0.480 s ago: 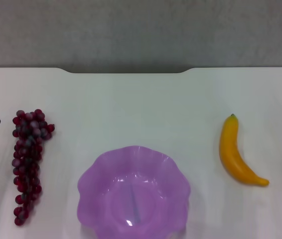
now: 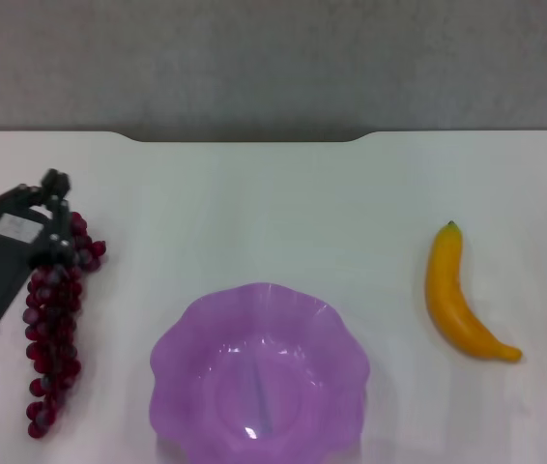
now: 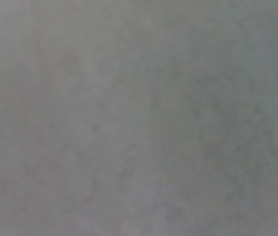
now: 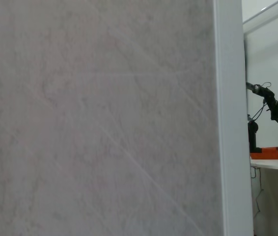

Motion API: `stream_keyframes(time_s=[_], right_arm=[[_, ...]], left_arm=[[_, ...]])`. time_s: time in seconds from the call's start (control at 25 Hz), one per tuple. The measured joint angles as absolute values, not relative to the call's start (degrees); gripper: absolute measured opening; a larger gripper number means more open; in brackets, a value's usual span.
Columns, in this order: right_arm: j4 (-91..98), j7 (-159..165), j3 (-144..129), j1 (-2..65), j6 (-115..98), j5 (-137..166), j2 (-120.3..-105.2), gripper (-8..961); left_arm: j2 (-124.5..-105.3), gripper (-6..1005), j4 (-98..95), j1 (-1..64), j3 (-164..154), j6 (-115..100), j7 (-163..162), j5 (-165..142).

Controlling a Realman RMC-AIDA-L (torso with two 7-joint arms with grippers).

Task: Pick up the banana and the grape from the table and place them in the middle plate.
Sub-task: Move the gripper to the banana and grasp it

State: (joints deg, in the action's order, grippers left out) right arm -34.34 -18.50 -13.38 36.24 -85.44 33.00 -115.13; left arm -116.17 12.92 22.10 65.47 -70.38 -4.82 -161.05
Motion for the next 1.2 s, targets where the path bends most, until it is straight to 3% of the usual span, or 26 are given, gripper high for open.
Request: stream_keyframes(time_s=[0.84, 1.0, 1.2], right_arm=[[-34.42, -19.15, -14.36, 35.86, -89.19, 34.25, -115.22, 35], [-34.31, -18.83, -14.17, 35.74, -89.79, 34.6, -115.25, 78], [-34.25, -18.76, -14.26, 35.74, -89.7, 34.63, -115.2, 132]], left_arm=[[-116.65, 78, 13.24, 21.32, 68.22, -67.83, -4.54, -160.16], [-116.78, 79, 13.28, 21.25, 68.25, -67.2, -4.68, -158.71], [-116.81, 182, 13.4, 21.46, 68.24, -65.03, -4.84, -158.48]])
